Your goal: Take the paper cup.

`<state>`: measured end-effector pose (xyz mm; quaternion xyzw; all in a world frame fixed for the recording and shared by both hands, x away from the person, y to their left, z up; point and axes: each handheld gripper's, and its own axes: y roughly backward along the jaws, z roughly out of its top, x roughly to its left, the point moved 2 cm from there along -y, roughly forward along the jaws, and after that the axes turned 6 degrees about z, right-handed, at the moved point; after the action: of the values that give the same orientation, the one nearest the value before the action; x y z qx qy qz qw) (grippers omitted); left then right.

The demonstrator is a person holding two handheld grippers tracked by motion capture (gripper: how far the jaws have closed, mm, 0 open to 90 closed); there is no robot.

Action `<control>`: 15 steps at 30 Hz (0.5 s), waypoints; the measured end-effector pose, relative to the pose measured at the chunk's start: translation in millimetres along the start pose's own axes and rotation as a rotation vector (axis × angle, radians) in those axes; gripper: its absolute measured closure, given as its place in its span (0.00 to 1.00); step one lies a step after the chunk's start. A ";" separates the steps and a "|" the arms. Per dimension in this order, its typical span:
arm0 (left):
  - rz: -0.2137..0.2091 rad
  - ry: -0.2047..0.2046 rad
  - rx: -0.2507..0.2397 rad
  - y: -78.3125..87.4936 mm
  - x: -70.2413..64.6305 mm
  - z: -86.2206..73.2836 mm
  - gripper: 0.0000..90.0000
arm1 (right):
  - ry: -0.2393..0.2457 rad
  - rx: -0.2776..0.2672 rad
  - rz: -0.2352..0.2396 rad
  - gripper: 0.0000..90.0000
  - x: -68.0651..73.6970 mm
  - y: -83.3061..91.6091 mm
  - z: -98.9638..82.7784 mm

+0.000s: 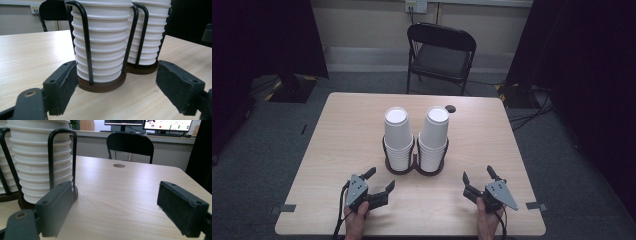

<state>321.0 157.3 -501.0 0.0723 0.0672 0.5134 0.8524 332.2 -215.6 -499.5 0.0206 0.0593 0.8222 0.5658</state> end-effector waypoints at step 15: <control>-0.029 -0.004 -0.018 1.4 -0.1 -0.3 0.18 | -0.024 0.009 -0.005 0.16 -0.9 0.8 0.1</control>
<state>319.6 157.8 -501.0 0.0646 0.0620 0.5016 0.8604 331.9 -216.7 -499.3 0.0328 0.0563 0.8201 0.5686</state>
